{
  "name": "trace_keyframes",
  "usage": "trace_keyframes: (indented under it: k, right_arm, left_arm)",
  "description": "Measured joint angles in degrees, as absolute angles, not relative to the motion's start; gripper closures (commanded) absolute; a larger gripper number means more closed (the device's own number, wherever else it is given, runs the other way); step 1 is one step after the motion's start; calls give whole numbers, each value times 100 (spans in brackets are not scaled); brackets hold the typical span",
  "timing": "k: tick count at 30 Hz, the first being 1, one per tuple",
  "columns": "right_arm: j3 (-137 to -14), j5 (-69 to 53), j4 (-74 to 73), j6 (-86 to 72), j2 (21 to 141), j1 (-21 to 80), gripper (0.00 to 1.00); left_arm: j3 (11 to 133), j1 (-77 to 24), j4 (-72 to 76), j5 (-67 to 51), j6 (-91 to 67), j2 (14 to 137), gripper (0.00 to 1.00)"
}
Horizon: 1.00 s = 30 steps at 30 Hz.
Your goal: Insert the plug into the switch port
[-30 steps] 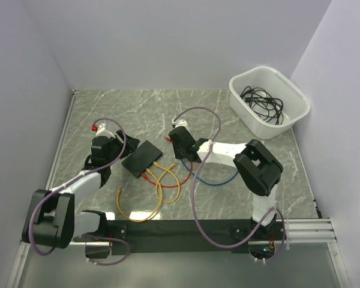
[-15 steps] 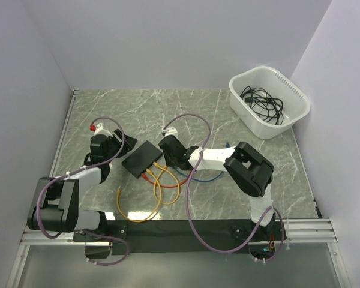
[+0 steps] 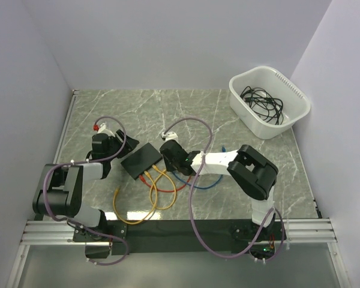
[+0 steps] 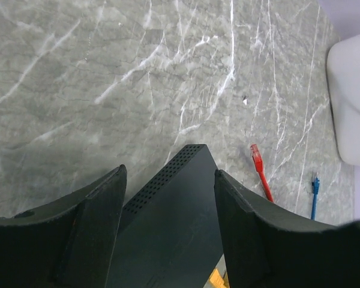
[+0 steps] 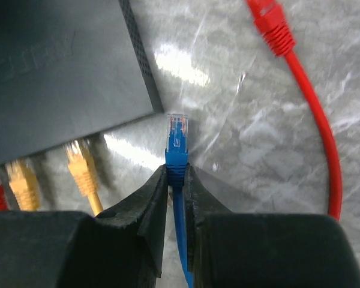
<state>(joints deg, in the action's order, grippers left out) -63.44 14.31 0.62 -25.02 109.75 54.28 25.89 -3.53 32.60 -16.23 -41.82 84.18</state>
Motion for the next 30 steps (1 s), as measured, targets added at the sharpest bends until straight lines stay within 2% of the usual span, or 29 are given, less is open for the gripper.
trace_keyframes:
  k: [13, 19, 30]
  right_arm:
    - [-5833, 1149, 89, -2563, 10562, 5765, 100]
    - [-6018, 1135, -102, -2543, 10641, 5776, 100]
    - [-6451, 1083, -480, -2545, 10877, 5559, 100]
  left_arm:
    - [2716, -353, 3328, -1796, -4488, 8971, 38]
    - [2716, -353, 3433, -1938, -4493, 9083, 45]
    - [2810, -351, 3752, -2338, -4488, 9406, 47]
